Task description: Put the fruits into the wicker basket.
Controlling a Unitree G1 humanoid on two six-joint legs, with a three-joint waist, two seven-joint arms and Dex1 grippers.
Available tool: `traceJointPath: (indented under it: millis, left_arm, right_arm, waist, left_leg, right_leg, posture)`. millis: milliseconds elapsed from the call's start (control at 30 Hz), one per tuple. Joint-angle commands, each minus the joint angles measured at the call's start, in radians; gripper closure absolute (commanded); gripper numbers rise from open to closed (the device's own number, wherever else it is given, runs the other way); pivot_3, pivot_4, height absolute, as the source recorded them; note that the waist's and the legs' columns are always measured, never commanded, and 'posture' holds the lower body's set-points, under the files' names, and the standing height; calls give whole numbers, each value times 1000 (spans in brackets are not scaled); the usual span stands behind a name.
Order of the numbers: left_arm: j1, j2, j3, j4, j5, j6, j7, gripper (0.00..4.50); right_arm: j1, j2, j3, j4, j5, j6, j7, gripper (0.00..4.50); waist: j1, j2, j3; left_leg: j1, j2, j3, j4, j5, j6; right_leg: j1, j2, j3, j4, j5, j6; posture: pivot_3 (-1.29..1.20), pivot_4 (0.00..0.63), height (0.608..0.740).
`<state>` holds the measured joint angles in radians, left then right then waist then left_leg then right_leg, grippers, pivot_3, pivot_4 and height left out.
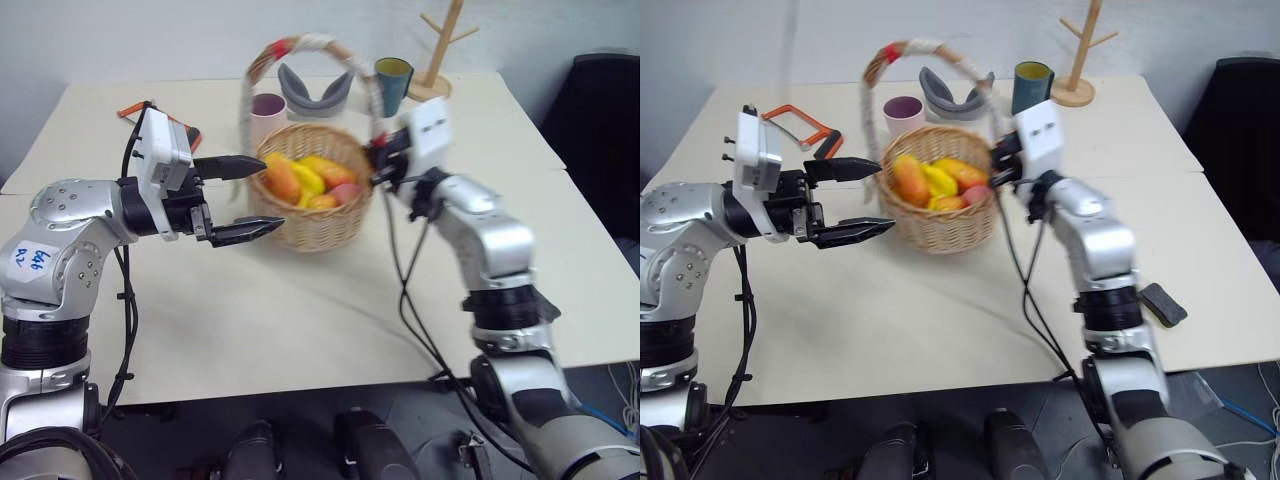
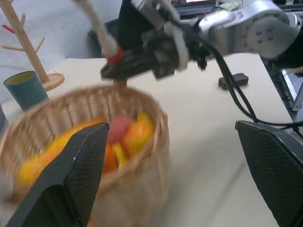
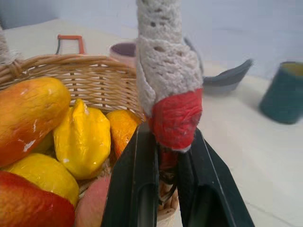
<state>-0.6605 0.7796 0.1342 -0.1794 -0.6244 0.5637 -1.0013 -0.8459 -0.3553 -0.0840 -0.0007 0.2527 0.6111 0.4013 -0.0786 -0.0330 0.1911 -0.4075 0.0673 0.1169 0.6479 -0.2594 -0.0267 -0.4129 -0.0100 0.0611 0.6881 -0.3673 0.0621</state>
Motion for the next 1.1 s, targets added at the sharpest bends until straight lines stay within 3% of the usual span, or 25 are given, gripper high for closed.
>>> traceJointPath:
  millis: [33, 167, 333, 500, 667, 767, 900, 1000, 1100]
  left_arm:
    - [-32, -12, -6, 8, 1, -21, -15, 0]
    - [-53, -26, -18, 40, 7, -32, -35, 0]
    - [-87, -53, -48, 83, 22, -51, -57, 0]
    - [-119, -71, -62, 121, 31, -59, -77, 0]
    - [-123, -70, -55, 125, 18, -46, -101, 0]
    - [-126, -66, -47, 134, 10, -43, -116, 0]
    - [-131, -66, -45, 157, 16, -54, -132, 0]
    - [-131, -67, -50, 183, 36, -81, -147, 0]
    - [-137, -77, -47, 202, 24, -97, -174, 0]
  right_arm:
    - [58, -160, -186, -148, 100, 52, 72, 4345]
    - [185, -335, -319, -121, 115, 52, 124, 4345]
    - [290, -368, -408, -28, 111, 0, 106, 4345]
    - [404, -340, -427, -85, 144, -19, 120, 2686]
    - [632, -460, -520, -217, 205, 45, 268, 998]
    - [754, -578, -692, -243, 267, 114, 386, 998]
    - [939, -744, -974, -196, 350, 263, 649, 998]
    - [1090, -795, -1148, -185, 358, 327, 820, 998]
    - [1124, -820, -1212, -160, 370, 358, 864, 998]
  waist:
    - [15, 0, 0]
    - [22, 0, 0]
    - [12, 0, 0]
    - [-2, 2, 0]
    - [5, 2, 1]
    - [23, 3, 1]
    - [27, 3, 1]
    - [26, 2, 2]
    - [20, 2, 2]
  left_leg:
    - [0, 0, 0, 0, 0, 0]
    - [1, 0, 1, 0, -1, 1]
    - [3, 0, 4, 0, 0, 1]
    - [3, 1, 3, -1, 1, -1]
    - [3, 0, 2, -1, 1, -1]
    - [3, 0, 2, 0, 1, 0]
    - [6, -1, 1, 0, 1, 2]
    - [17, 0, -1, -5, -2, 4]
    - [24, 0, -3, -10, -3, 5]
  right_leg:
    - [0, 0, 0, -1, 0, 0]
    - [2, 1, 0, -3, 0, 0]
    - [2, 2, 3, -2, 0, 0]
    - [2, 3, 3, 0, 0, 0]
    - [2, 3, 3, -1, 0, 0]
    - [3, 2, 3, -1, 0, 1]
    - [9, 2, 2, -5, 0, 3]
    - [23, 4, 1, -14, 0, 3]
    - [34, 4, 0, -26, 2, 5]
  posture:
    - [0, 150, 740]
    - [0, 150, 740]
    - [0, 150, 740]
    - [0, 150, 740]
    - [0, 150, 740]
    - [0, 150, 740]
    - [0, 150, 740]
    - [0, 150, 740]
    - [0, 150, 740]
